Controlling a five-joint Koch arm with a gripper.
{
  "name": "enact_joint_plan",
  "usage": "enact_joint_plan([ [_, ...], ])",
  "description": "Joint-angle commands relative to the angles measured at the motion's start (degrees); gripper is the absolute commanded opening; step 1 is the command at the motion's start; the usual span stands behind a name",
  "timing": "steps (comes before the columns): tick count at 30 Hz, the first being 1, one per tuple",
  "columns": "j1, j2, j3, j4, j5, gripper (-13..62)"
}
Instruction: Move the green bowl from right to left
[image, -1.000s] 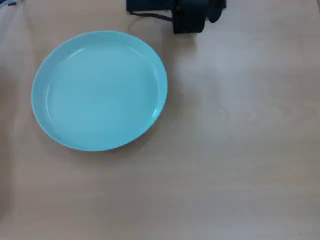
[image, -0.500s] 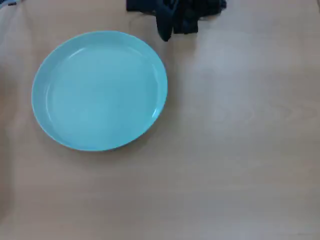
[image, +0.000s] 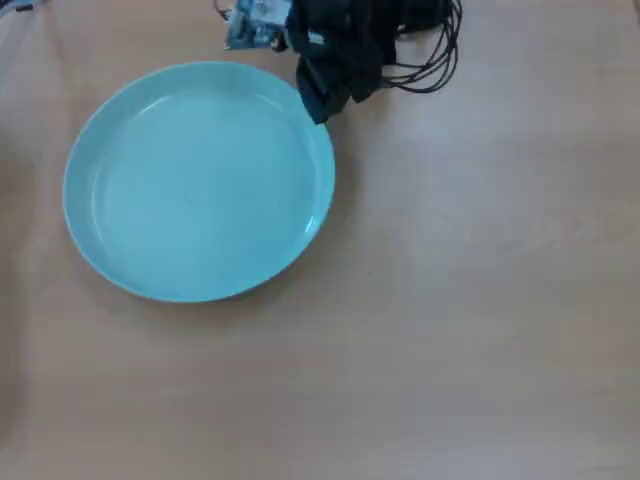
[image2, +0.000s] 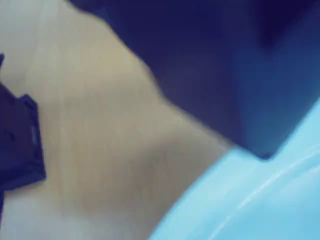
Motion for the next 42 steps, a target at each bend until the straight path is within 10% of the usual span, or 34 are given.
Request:
enact_joint_plan([
  [1,0.9,-0.3,-0.2,-2.9,-1.1,20.4],
  [42,2.2,-9.8,4.8,-26.5,-1.6,16.3],
])
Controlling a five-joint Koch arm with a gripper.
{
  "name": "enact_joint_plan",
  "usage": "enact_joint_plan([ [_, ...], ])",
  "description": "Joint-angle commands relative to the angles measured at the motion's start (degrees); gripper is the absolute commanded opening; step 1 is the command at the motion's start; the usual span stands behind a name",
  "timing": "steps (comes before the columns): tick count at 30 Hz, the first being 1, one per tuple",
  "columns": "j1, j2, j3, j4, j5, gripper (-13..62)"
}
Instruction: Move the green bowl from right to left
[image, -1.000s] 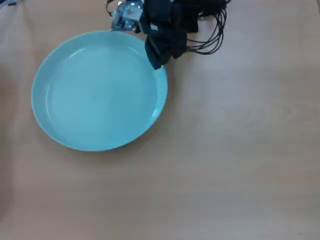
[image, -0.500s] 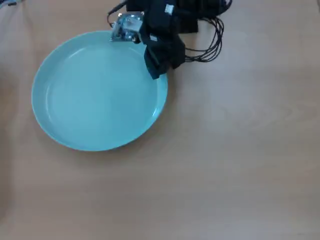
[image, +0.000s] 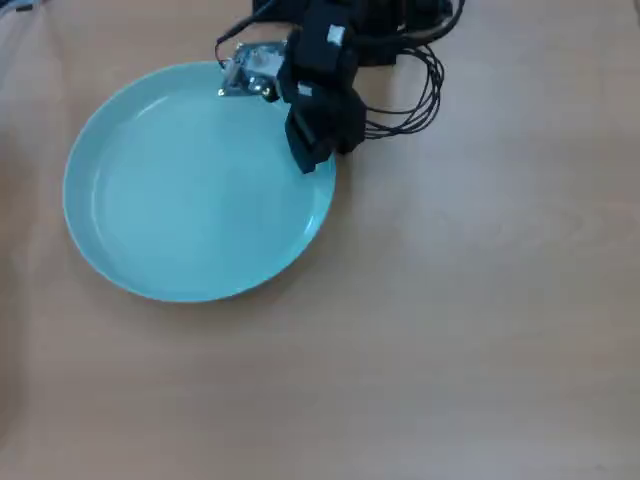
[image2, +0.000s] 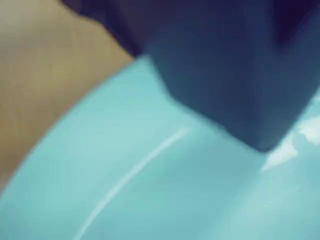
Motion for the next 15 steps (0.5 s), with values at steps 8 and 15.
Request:
enact_joint_plan([
  [8,0.1,-1.1,-2.7,-3.3,0.2,-8.3],
  [15,0.1,-2.8,-3.4,-3.4,0.2,-7.7],
])
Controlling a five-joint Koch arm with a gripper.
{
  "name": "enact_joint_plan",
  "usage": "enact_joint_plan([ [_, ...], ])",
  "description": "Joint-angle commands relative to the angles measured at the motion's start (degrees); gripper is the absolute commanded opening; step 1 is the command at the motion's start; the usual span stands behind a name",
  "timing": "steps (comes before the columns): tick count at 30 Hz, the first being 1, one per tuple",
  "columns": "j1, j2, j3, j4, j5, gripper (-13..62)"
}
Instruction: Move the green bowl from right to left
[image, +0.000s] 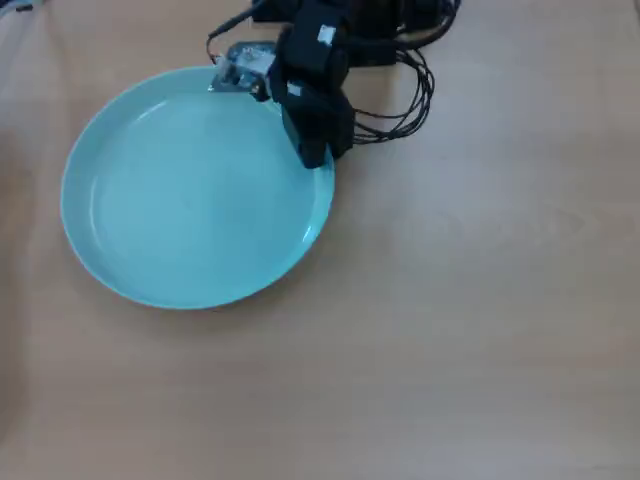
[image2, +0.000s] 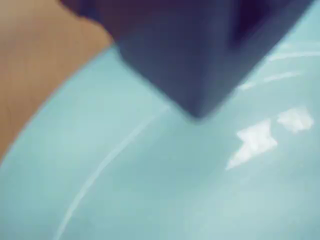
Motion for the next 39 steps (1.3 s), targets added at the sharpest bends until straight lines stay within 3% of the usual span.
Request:
enact_joint_plan([
  [1,-0.2,-1.0,-2.5,-0.6,-0.5,-7.6],
  [18,-6.4,-0.5,-9.9,3.3,-10.1,-7.6],
  [39,-34.3,-0.9,-18.5,2.9,-14.2,-7.6],
])
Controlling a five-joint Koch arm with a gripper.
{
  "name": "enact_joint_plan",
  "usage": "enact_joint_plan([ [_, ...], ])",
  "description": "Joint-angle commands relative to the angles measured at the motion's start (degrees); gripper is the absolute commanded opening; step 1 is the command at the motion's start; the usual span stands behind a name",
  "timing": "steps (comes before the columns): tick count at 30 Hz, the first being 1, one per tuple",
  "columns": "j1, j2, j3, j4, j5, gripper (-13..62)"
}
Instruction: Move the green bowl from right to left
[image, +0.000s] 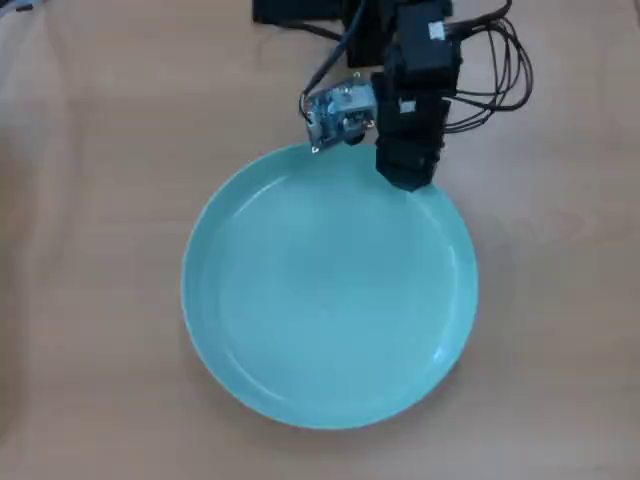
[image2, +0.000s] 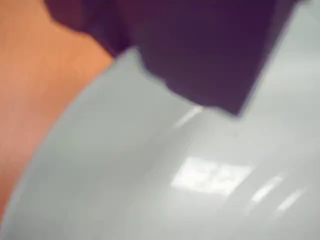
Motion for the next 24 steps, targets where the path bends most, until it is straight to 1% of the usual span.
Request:
enact_joint_plan([
  [1,-2.5,0.1,-8.0,0.5,-2.5,-7.6],
  [9,-12.3,-0.3,-9.4,0.3,-4.4,-7.6],
  [14,-18.8,-3.1,-9.5,-1.4,-4.7,-7.6],
  [24,-28.7,-5.4,-9.6,-8.9,-4.7,-7.6],
])
